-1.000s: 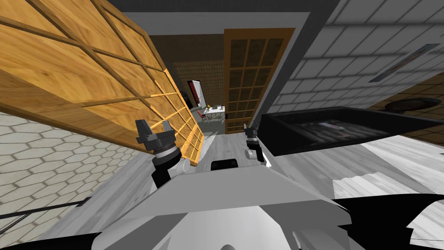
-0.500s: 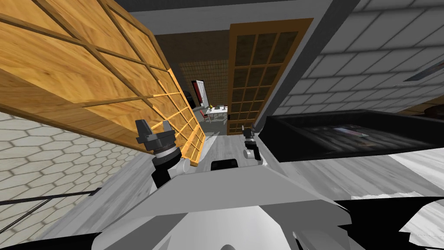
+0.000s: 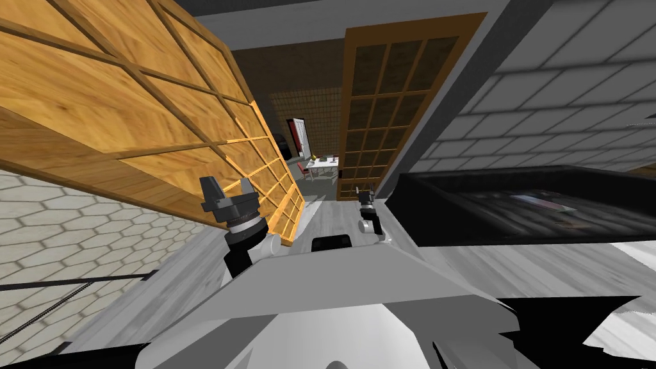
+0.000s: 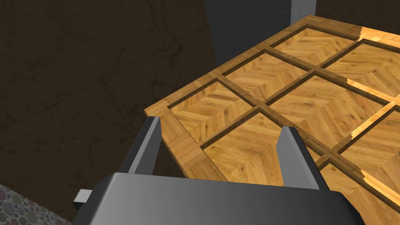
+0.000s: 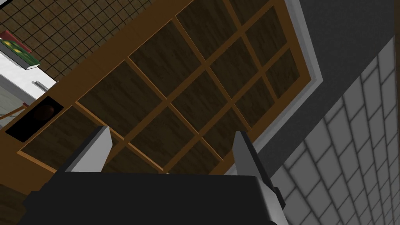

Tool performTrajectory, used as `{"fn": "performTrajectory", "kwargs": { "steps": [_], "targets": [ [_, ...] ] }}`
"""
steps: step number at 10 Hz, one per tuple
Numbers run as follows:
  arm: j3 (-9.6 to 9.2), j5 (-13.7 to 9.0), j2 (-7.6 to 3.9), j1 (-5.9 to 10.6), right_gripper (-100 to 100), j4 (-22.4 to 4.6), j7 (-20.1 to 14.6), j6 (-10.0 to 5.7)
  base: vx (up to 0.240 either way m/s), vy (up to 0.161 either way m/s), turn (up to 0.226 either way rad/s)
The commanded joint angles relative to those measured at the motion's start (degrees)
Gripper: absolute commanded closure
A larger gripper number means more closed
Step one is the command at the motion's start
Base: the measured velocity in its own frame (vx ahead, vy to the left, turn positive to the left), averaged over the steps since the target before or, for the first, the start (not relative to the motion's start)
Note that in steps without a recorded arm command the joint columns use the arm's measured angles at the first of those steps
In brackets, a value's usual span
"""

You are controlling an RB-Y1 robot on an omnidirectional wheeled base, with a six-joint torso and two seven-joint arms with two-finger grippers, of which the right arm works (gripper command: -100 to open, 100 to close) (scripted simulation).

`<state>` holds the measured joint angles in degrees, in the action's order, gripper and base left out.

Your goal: Pull the door open

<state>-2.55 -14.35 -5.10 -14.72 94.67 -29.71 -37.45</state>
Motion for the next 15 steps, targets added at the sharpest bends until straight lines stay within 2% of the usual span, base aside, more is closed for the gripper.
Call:
{"fn": "performTrajectory", "kwargs": {
  "steps": [1, 2, 3, 4, 5, 13, 14, 15],
  "targets": [
    [-0.25, -1.1, -0.23, 0.74, -100, -2.3, -1.5, -0.6, 0.057, -0.01, 0.098],
    [-0.41, -2.1, -0.45, 1.51, -100, -4.1, -2.7, -1.09, 0.069, -0.023, 0.115],
    [-0.41, -2.1, -0.45, 1.51, -100, -4.3, -2.7, -1.09, 0.056, -0.019, 0.034],
    [-0.57, -3.1, -0.65, 2.29, -100, -6.2, -4.0, -1.59, 0.057, -0.01, 0.078],
    [-0.57, -3.1, -0.65, 2.29, -100, -6.2, -4.0, -1.59, 0.045, -0.007, 0.037],
    [-1.9, -11.0, -2.13, 8.6, -100, -21.6, -14.5, -5.58, 0.089, -0.029, 0.117],
    [-1.9, -11.0, -2.13, 8.6, -100, -22.2, -14.5, -5.58, 0.061, -0.022, 0.045],
    [-2.06, -12.0, -2.29, 9.37, -100, -24.1, -15.7, -6.06, 0.048, -0.027, 0.058]
  ]
}}
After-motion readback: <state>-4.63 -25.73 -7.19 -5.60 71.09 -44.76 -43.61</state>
